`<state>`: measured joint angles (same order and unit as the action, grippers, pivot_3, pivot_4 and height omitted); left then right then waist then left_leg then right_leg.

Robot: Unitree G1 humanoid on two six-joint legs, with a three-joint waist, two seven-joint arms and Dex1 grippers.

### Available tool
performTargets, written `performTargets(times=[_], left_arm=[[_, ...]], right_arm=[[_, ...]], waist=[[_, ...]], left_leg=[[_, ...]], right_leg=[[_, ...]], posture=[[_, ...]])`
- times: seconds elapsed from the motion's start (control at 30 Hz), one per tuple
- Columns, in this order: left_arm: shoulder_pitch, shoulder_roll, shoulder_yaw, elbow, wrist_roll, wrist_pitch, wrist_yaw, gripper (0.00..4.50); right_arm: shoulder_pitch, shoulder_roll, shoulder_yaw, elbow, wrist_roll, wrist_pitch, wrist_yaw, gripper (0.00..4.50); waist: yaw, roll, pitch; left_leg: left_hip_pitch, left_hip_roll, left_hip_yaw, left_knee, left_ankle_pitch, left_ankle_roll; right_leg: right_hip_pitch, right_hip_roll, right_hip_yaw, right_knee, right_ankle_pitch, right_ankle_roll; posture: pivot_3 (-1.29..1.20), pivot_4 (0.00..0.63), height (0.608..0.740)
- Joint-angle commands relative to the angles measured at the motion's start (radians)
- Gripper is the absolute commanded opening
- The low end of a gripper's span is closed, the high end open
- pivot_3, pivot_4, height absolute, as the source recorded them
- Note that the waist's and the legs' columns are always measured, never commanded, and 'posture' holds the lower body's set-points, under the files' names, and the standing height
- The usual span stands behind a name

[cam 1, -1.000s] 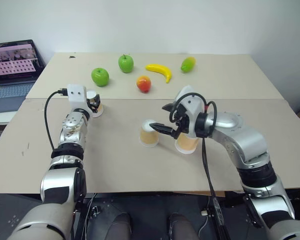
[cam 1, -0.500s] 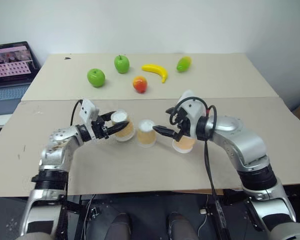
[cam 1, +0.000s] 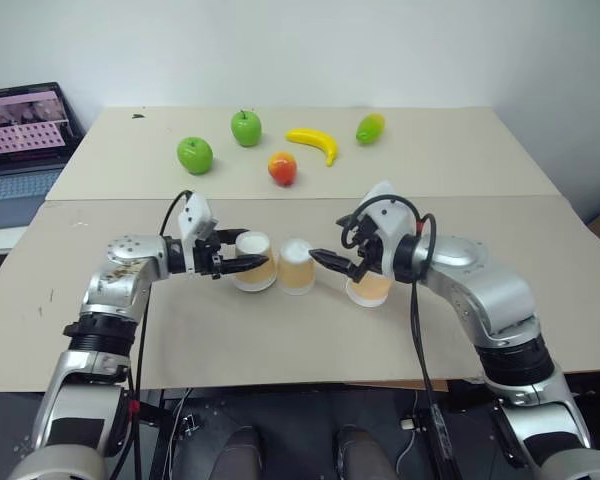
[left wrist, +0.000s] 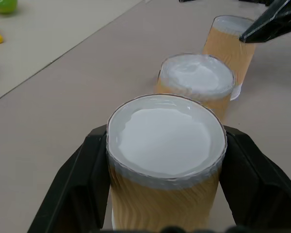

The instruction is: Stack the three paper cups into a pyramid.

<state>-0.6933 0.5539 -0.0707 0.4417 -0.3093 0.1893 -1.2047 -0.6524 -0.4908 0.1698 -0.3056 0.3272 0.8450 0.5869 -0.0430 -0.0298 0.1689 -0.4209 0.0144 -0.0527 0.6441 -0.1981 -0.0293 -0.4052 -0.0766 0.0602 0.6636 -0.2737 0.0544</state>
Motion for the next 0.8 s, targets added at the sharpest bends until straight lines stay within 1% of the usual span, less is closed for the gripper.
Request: performTargets(times=[0.03, 0.47, 0.5, 0.53, 0.57, 0.6, 0.8], left_arm=[[-0.030, -0.018, -0.018, 0.006, 0.025, -0.043, -0.027, 2.60], [-0.036, -0.041, -0.009, 0.028, 0.036, -0.061, -0.028, 2.60], [-0.036, -0.040, -0.006, 0.026, 0.034, -0.061, -0.027, 3.60], [-0.036, -0.039, -0.005, 0.025, 0.034, -0.060, -0.027, 3.85], [-0.037, -0.037, -0.004, 0.024, 0.037, -0.065, -0.024, 4.40], [-0.037, -0.036, -0.004, 0.024, 0.039, -0.067, -0.023, 4.48], [-0.052, -0.011, 0.011, -0.005, 0.019, -0.017, -0.038, 4.48]], right_arm=[[-0.003, -0.010, -0.039, -0.053, 0.007, 0.009, -0.009, 4.50], [-0.011, -0.027, -0.052, -0.063, 0.010, 0.031, -0.005, 4.50], [-0.011, -0.027, -0.052, -0.064, 0.010, 0.032, -0.004, 4.50], [-0.011, -0.027, -0.052, -0.064, 0.010, 0.032, -0.004, 4.50], [-0.012, -0.027, -0.051, -0.063, 0.011, 0.032, -0.003, 4.50], [-0.013, -0.026, -0.051, -0.061, 0.011, 0.031, -0.003, 4.50], [-0.014, -0.024, -0.046, -0.050, 0.008, 0.026, -0.001, 4.50]], waist=[[0.000, 0.000, 0.000], [0.000, 0.000, 0.000], [0.000, 0.000, 0.000], [0.000, 0.000, 0.000], [0.000, 0.000, 0.000], [0.000, 0.000, 0.000], [-0.002, 0.000, 0.000]], left_leg=[[0.000, 0.000, 0.000, 0.000, 0.000, 0.000], [0.000, 0.000, 0.000, 0.000, 0.000, 0.000], [0.000, 0.000, 0.000, 0.000, 0.000, 0.000], [0.000, 0.000, 0.000, 0.000, 0.000, 0.000], [0.000, 0.000, 0.000, 0.000, 0.000, 0.000], [0.000, 0.000, 0.000, 0.000, 0.000, 0.000], [0.000, 0.000, 0.000, 0.000, 0.000, 0.000]], right_leg=[[0.000, 0.000, 0.000, 0.000, 0.000, 0.000], [0.000, 0.000, 0.000, 0.000, 0.000, 0.000], [0.000, 0.000, 0.000, 0.000, 0.000, 0.000], [0.000, 0.000, 0.000, 0.000, 0.000, 0.000], [0.000, 0.000, 0.000, 0.000, 0.000, 0.000], [0.000, 0.000, 0.000, 0.000, 0.000, 0.000], [0.000, 0.000, 0.000, 0.000, 0.000, 0.000]], posture=[[0.00, 0.150, 0.732], [0.00, 0.150, 0.732], [0.00, 0.150, 0.732], [0.00, 0.150, 0.732], [0.00, 0.150, 0.732], [0.00, 0.150, 0.732], [0.00, 0.150, 0.732]])
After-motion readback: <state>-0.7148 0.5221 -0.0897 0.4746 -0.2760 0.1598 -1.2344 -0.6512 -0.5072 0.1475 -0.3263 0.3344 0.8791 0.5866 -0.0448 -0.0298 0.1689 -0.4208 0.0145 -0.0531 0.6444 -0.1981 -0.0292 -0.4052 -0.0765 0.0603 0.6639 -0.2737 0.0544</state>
